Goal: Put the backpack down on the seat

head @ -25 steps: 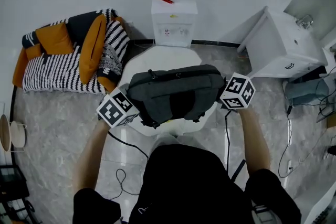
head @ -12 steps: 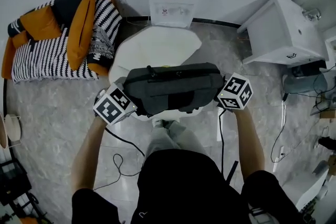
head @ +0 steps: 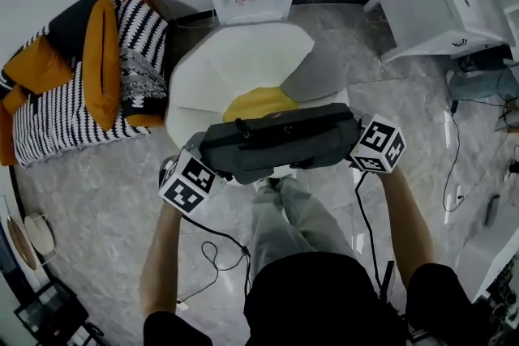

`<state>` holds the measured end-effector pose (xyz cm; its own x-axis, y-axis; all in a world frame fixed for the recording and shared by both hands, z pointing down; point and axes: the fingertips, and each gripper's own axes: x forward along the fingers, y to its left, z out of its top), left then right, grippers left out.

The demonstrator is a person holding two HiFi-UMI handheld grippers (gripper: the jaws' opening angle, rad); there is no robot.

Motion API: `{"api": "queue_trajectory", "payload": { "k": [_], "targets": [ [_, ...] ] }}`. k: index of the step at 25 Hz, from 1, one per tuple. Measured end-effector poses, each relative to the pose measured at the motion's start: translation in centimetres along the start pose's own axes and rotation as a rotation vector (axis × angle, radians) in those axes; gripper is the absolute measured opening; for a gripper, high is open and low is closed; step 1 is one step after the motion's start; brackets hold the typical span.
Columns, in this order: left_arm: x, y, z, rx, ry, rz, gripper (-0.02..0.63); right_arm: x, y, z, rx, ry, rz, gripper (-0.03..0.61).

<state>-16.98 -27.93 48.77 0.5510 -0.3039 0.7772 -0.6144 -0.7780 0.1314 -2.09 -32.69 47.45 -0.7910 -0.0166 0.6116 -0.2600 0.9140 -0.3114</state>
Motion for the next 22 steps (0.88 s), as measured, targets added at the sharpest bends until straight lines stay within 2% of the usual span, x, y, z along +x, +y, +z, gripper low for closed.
{"api": "queue_trajectory", "payload": {
  "k": [8,13,19,22],
  "targets": [
    [4.9,1.7,-3.9,-0.013,-0.005,-0.03,0.127,4.5,-2.3,-4.0,0.03,0.006,-0.019,0.184],
    [7.4,3.5,-6.4,0.001,0.022,-0.042,0.127,7.7,-3.6,-6.1,0.057,-0.013,-0.024,0.186],
    [12.5,7.6,-8.7,-0.001,0.004,-0.027,0.127,11.9,-8.4,-8.3,0.038,-0.005,-0.034,0.187],
    [15.1,8.2,-10.5,-0.004,0.015,-0.041,0.127,14.1,-9.7,-10.6,0.057,-0.001,-0.031,0.189]
  ]
}}
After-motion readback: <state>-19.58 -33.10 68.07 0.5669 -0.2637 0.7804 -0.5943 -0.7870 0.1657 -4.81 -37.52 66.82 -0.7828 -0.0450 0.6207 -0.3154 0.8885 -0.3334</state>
